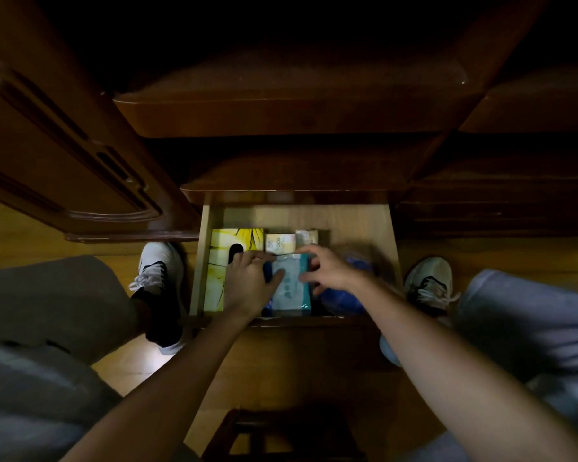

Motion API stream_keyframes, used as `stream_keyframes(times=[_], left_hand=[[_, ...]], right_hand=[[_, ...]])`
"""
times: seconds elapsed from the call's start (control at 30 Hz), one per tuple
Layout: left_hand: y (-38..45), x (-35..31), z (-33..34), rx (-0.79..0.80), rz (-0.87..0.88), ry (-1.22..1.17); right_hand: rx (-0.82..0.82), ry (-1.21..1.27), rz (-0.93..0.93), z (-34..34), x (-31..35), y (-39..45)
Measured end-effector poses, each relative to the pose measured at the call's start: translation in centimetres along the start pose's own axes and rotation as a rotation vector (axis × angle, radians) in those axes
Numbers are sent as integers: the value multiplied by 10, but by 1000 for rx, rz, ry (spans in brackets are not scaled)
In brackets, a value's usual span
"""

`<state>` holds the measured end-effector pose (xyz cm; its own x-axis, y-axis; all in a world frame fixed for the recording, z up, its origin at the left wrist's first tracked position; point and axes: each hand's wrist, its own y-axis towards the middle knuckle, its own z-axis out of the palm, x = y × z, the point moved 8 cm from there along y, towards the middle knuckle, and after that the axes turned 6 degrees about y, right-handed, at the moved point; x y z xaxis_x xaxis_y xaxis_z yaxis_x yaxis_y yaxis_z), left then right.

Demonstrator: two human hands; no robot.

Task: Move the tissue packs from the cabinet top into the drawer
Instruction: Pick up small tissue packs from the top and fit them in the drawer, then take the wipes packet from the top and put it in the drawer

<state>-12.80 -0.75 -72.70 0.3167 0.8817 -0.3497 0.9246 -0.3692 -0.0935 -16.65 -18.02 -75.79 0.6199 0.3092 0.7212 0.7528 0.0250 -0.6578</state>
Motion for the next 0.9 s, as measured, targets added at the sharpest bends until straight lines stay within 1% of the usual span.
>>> stream_keyframes(times=[0.07, 0.13, 0.17, 0.2, 0.3, 0.37, 0.4, 0.47, 0.5, 0.57, 0.63, 0.67, 0.73, 0.8, 0.83, 0.9], left_hand=[[-2, 4, 5, 56, -11, 43], [-5, 7, 7, 110, -7, 90], [-8, 7, 7, 127, -1, 98], [-9, 6, 4, 138, -2, 85], [-7, -2, -22, 148, 8, 29], [2, -21, -64, 59, 72, 30], [8, -34, -93, -9, 103, 28], [16, -65, -166, -182, 186, 51], [18, -82, -207, -287, 248, 67], [12, -115, -289, -506, 397, 73], [3, -142, -359, -684, 544, 78], [0, -154, -388, -753, 595, 93], [5, -173, -432, -847, 625, 121], [24, -187, -460, -859, 587, 112], [38, -192, -468, -833, 558, 104], [74, -199, -475, -748, 495, 98]], right_hand=[[-11, -174, -46, 11, 9, 0], [-96, -489, -94, 14, 20, -4], [-138, -605, -102, 14, 25, -8], [-171, -640, -105, 12, 31, -13], [-276, -548, -141, -10, 60, -34], [-331, -509, -180, -34, 86, -53], [-325, -457, -209, -44, 102, -65], [-317, -384, -319, -65, 142, -99], [-348, -390, -402, -78, 168, -121], [-484, -478, -591, -109, 223, -176], [-685, -526, -782, -143, 275, -238], [-790, -510, -870, -161, 297, -269], [-989, -491, -959, -198, 331, -315], [-1105, -557, -929, -227, 357, -334], [-1116, -610, -861, -240, 365, -332], [-1033, -704, -661, -263, 371, -311]])
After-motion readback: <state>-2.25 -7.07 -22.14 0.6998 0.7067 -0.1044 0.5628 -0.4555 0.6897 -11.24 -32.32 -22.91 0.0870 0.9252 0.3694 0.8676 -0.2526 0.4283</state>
